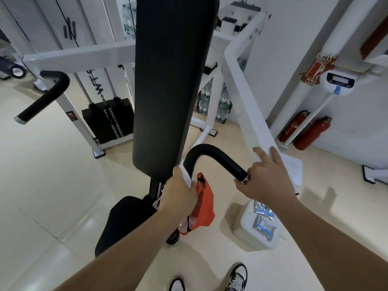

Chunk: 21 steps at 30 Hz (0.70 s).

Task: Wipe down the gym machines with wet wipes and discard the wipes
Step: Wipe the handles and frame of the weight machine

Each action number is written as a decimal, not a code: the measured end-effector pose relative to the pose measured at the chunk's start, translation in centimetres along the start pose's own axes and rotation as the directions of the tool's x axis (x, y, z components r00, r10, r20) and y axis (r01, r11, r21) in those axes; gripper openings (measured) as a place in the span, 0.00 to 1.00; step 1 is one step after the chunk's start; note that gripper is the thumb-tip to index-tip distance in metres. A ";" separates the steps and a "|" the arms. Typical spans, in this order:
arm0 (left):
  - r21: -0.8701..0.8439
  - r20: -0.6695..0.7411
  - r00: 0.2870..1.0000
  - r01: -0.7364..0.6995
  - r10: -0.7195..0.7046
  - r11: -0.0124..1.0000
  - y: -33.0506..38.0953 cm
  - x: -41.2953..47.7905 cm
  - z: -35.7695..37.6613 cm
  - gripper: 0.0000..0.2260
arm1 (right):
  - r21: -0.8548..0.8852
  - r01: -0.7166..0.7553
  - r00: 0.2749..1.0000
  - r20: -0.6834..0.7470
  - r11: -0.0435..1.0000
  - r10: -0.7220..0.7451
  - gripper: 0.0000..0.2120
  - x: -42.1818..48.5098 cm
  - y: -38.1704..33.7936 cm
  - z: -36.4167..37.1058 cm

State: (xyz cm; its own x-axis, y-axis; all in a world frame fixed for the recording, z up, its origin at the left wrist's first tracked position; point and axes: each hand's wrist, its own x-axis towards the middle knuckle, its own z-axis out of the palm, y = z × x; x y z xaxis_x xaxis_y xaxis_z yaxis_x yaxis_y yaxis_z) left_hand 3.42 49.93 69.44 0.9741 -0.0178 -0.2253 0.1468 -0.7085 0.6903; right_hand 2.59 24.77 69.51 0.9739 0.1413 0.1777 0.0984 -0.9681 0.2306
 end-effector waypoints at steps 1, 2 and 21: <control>-0.044 -0.009 1.000 -0.004 0.004 0.999 0.8 1.3 -0.2 0.20 | -0.007 -0.001 1.000 0.019 1.000 0.001 0.29 0.1 0.0 -0.1; -0.076 -0.013 1.000 -0.004 0.003 0.997 1.7 2.7 -0.4 0.21 | -0.017 -0.007 0.999 0.045 1.000 0.008 0.30 0.2 -0.1 -0.3; 0.123 -0.114 0.984 -0.126 0.140 0.984 0.5 0.4 0.5 0.19 | -0.033 -0.011 0.998 0.063 0.999 0.013 0.27 -0.1 0.0 -0.5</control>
State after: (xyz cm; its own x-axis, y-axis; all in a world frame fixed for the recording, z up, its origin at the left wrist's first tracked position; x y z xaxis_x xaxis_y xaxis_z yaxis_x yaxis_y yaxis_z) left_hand 3.83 49.18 69.35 0.9983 -0.0358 -0.0466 0.0010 -0.7823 0.6229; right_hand 2.41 24.89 69.98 0.9860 0.1153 0.1204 0.0807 -0.9621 0.2603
